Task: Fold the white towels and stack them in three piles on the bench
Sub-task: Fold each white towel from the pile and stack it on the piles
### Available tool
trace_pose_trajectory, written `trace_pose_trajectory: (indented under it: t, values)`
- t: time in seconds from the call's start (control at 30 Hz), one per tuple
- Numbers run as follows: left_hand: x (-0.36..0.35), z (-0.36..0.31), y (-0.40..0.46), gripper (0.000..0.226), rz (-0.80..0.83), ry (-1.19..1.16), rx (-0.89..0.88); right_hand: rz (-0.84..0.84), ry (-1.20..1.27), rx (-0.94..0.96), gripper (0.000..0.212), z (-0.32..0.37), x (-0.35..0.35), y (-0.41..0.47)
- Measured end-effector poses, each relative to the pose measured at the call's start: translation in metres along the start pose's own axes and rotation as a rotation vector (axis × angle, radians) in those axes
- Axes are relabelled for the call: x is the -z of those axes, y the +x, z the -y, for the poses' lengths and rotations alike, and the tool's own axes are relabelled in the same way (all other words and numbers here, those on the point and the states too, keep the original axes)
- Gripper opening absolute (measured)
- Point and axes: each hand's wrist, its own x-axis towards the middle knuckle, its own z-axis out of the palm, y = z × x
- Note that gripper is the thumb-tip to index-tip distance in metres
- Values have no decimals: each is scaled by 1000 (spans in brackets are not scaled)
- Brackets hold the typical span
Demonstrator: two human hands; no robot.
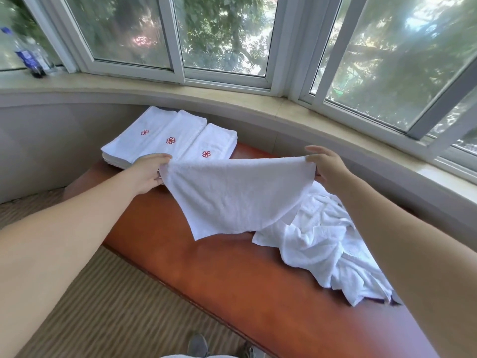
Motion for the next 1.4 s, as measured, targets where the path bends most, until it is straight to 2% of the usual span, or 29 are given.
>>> trace_pose_trajectory:
  t: [0.1, 0.2, 0.27, 0.33, 0.37, 0.43, 0.47, 0.53, 0.6, 0.67, 0.77, 0.83, 0.9, 1.0, 1.1, 1.17, 1.2, 1.27, 1.4]
  values:
    - [8, -11, -2, 21, 85, 142, -52, 25, -60, 39, 33, 0, -1, -2]
    - [12, -19, -5, 36, 183, 477, -142, -41, -388, 187, 34, 0, -3, -3]
    - [10, -22, -8, 36, 131, 810, -276, -93, -623, 320, 23, 0, -5, -7]
    - [9, -21, -7, 11, 63, 967, -403, -133, -788, 423, 20, -2, -7, -10]
    - [11, -20, -5, 10, 37, 1008, -457, -148, -849, 467, 18, -3, -7, -11]
    - [14, -17, -2, 26, -8, 1113, -515, -116, -900, 503, 12, -3, -6, -13]
    - [16, -17, -4, 25, -22, 1200, -528, -34, -919, 469, 8, -3, -4, -15]
    - [22, -14, -9, 12, 56, 1444, -482, 279, -1019, 257, 3, -4, -3, -21]
    - [29, -8, -12, 15, 253, 1592, -345, 593, -1144, -77, 6, -12, -5, -33]
    - [30, -1, -19, 4, 434, 1662, -162, 757, -1164, -383, 13, -21, -8, -45]
    - [32, 1, -25, 8, 579, 1644, 104, 837, -1017, -627, 16, -25, -14, -54]
    - [33, -6, -25, 10, 574, 1605, 168, 795, -963, -656, 15, -20, -12, -55]
    - [36, -15, -21, 13, 528, 1543, 165, 673, -957, -606, 18, -13, -10, -54]
    - [37, -24, -13, 17, 392, 1387, 62, 421, -893, -418, 25, -13, -12, -48]
    - [28, -8, 6, 33, 193, 1318, -229, 108, -657, -155, 24, -39, -29, -33]
    - [20, 23, 20, 45, 17, 1141, -355, -107, -687, 39, 36, -70, -48, -28]
    - [17, 45, 27, 54, -43, 1087, -354, -152, -721, 93, 44, -90, -58, -28]
    - [13, 94, 36, 67, -15, 1053, -221, -79, -748, 59, 54, -137, -77, -31]
    - [18, 194, 39, 59, 152, 1116, 2, 182, -755, -165, 44, -232, -97, -50]
